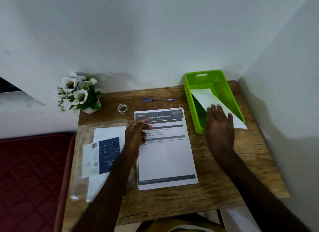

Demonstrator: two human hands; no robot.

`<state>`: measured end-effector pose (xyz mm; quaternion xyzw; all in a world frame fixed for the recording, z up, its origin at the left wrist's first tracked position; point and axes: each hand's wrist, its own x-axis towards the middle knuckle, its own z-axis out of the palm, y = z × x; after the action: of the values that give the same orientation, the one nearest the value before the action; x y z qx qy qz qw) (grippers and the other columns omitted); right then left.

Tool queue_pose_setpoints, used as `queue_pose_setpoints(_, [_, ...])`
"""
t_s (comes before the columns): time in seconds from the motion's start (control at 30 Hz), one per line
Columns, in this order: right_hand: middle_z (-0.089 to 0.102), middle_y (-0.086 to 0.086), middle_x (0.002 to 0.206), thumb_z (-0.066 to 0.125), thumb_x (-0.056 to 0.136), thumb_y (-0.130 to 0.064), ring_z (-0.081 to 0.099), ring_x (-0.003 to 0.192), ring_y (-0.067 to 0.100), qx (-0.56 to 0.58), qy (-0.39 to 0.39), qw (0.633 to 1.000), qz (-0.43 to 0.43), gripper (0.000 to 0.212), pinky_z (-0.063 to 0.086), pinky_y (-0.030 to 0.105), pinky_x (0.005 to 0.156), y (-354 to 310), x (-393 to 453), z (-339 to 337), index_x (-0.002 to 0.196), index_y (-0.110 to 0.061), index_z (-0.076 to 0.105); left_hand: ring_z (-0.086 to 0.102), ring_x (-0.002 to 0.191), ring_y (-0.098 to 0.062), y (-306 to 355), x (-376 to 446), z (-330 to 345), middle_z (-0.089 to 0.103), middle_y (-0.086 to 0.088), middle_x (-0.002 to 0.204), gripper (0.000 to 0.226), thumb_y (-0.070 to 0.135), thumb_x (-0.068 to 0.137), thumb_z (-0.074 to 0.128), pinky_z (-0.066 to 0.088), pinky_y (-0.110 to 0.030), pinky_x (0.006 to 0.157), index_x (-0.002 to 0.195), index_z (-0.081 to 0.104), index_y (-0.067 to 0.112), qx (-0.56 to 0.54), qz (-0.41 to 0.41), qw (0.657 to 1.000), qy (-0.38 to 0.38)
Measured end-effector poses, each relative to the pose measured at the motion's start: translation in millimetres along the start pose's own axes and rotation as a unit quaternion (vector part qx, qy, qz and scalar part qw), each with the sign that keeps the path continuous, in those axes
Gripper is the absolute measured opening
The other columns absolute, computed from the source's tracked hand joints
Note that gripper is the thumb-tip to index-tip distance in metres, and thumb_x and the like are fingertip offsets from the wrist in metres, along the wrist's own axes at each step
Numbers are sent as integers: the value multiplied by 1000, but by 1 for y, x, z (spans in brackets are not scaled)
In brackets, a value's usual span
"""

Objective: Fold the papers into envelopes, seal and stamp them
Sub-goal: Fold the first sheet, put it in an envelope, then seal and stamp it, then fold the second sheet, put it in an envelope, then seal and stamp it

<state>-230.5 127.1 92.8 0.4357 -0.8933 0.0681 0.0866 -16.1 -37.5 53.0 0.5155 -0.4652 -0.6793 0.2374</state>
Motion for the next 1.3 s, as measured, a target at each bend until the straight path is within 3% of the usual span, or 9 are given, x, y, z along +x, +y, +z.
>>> queue_pose_setpoints(0.23, [51,19,150,34,95,-22,40,146,36,83,9,997,-4,54,35,64,111,-2,0,21,140,0,55,50,54,-7,-4,-2,0,74,-2,91,23,27,108,48,39,-16,49,109,71,22,17,3,1000,-5])
queue_pose_setpoints(0.37, [57,13,146,50,102,-22,38,148,27,165,113,980,-18,38,29,59,118,-4,-3,19,133,-3,63,51,57,-9,-7,-2,-1,74,-1,90,22,28,107,49,40,-17,51,109,70,24,26,0,1000,0])
queue_pose_setpoints(0.53, [72,15,121,58,99,-10,63,122,31,207,199,952,-109,25,49,46,105,-22,-14,18,115,1,73,62,76,-10,-21,4,1,75,10,89,21,35,105,52,49,-24,66,99,72,31,121,72,990,27])
queue_pose_setpoints(0.67, [73,12,112,62,93,-8,66,105,26,241,102,953,-154,24,54,34,93,-49,-21,26,114,-3,73,65,95,-10,-47,-15,11,74,4,109,26,39,103,54,57,-36,86,110,72,22,347,248,895,133])
queue_pose_setpoints(0.8, [72,10,112,72,85,-9,64,107,28,212,18,963,-163,31,57,37,84,-73,-12,41,115,-6,71,64,112,-24,-77,-31,16,72,-7,119,29,30,99,57,51,-40,102,118,70,12,434,393,804,108])
queue_pose_setpoints(0.93, [70,12,115,78,81,-16,64,110,33,178,-57,971,-148,39,60,41,78,-87,11,46,118,-6,68,55,132,-30,-93,-27,11,63,-13,137,42,31,100,52,41,-54,113,133,62,7,481,388,777,120])
queue_pose_setpoints(1.07, [52,12,141,73,88,-32,44,134,32,129,-159,970,-128,60,48,44,97,-95,38,49,139,-10,53,45,143,-31,-97,-22,6,53,-14,149,48,30,99,56,36,-55,117,142,53,8,491,354,788,111])
queue_pose_setpoints(1.17, [41,13,150,77,84,-39,36,139,32,97,-194,969,-119,77,42,42,105,-95,52,55,147,-12,41,40,146,-32,-100,-22,4,49,-13,153,49,29,100,53,34,-55,119,144,51,8,491,339,793,123])
queue_pose_setpoints(1.3, [39,17,154,82,77,-48,34,141,36,85,-208,968,-110,90,36,45,113,-92,63,62,148,-9,41,39,146,-33,-99,-22,6,50,-16,152,48,28,101,52,34,-54,119,143,52,6,497,351,783,131])
